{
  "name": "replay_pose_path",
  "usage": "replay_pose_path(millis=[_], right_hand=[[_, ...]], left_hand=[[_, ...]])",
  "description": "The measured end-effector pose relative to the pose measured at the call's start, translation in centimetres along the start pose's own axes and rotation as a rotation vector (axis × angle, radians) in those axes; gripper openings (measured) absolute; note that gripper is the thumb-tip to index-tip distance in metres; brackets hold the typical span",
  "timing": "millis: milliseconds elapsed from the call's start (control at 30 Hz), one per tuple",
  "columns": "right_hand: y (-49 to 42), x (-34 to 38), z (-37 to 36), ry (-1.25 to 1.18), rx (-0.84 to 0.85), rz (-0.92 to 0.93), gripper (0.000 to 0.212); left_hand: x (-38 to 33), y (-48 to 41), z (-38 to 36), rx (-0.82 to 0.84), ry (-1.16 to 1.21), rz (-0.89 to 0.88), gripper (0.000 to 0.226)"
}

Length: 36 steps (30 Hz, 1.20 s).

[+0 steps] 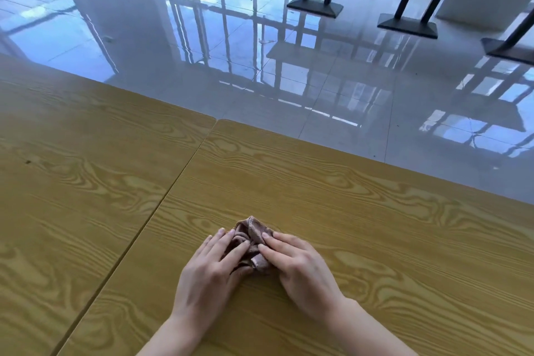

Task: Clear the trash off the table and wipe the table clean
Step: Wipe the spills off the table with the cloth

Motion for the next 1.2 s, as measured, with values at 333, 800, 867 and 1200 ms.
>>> replay_pose_path(millis=[333, 800, 867, 1200], right_hand=[[-7.4, 0.6, -3.2, -0.014, -0.01, -0.004, 0.041], [-14.9, -0.1, -5.5, 0.066, 0.009, -0.081, 0.044], [-15.3, -0.2, -5.6, 0.071, 0.003, -0.091, 0.044], [-18.0, -1.0, -6.2, 0.124, -0.011, -0.111, 0.043]], left_hand=[[4.8, -3.8, 1.8, 0.024, -0.1, 0.113, 0.051], [9.9, -10.9, 2.7, 0.056, -0.241, 0.048, 0.06], [10.4, -11.4, 2.7, 0.057, -0.246, 0.041, 0.06], [11.7, -13.8, 2.9, 0.049, -0.279, -0.019, 0.056]])
Point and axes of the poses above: each hand's wrist, its own y-axis away from the middle knuckle, its own z-axis out of the back of the hand, x = y × z, the point moved 3 cm from there along -y, towards the middle knuckle, and after that the axes turned 11 degrees about y, right-handed, at the moved point
